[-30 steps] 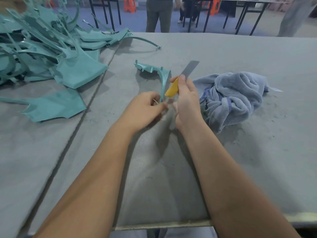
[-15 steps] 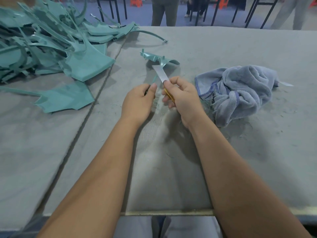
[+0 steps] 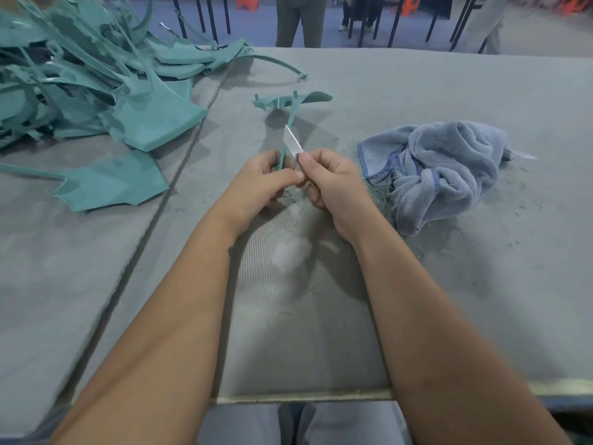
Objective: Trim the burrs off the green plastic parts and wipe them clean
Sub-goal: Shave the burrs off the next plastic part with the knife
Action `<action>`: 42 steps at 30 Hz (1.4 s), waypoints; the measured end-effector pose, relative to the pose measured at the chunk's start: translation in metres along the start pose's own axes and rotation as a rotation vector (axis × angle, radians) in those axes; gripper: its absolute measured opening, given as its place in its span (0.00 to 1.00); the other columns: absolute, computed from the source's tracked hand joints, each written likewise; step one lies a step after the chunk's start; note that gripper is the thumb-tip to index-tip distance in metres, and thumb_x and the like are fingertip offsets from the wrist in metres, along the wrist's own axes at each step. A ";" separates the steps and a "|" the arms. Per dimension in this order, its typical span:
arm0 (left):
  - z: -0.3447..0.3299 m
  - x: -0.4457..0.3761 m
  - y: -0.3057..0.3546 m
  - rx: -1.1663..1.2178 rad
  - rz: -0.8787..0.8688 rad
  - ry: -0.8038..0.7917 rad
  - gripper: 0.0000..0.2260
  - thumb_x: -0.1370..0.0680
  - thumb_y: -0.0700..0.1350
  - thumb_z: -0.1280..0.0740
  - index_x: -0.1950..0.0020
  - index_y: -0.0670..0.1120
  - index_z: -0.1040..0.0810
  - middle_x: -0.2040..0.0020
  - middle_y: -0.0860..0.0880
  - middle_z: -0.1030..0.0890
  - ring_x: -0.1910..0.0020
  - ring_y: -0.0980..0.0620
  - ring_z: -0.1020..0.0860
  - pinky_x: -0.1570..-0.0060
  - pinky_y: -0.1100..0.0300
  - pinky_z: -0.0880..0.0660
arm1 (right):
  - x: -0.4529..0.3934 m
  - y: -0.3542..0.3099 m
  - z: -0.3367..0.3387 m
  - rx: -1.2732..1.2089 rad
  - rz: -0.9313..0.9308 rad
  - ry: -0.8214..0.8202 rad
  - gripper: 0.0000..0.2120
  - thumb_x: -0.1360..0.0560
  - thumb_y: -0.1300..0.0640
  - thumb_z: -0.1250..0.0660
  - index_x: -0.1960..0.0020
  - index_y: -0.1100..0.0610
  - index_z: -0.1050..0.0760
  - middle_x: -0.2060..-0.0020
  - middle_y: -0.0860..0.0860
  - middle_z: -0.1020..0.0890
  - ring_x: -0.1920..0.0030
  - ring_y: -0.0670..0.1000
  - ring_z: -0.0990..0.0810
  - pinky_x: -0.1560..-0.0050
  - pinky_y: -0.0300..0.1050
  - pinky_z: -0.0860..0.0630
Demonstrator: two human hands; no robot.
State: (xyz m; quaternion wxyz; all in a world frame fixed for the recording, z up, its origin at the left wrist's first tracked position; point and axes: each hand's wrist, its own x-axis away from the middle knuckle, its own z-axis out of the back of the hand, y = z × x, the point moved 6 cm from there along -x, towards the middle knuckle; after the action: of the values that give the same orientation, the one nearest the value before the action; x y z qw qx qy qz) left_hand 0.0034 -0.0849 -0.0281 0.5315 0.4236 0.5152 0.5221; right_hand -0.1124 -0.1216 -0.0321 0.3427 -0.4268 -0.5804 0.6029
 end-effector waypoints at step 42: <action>0.000 0.000 -0.007 -0.214 0.009 0.154 0.07 0.17 0.42 0.42 0.48 0.50 0.25 0.67 0.52 0.28 0.72 0.59 0.29 0.65 0.59 0.28 | -0.007 0.004 0.006 -0.142 -0.027 0.085 0.12 0.19 0.56 0.39 0.60 0.59 0.30 0.76 0.51 0.35 0.81 0.42 0.41 0.80 0.33 0.43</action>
State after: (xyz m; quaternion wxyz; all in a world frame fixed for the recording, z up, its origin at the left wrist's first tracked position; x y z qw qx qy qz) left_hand 0.0046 -0.0857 -0.0345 0.5300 0.3254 0.4941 0.6075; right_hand -0.1150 -0.1311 -0.0355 0.3440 -0.4675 -0.6124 0.5367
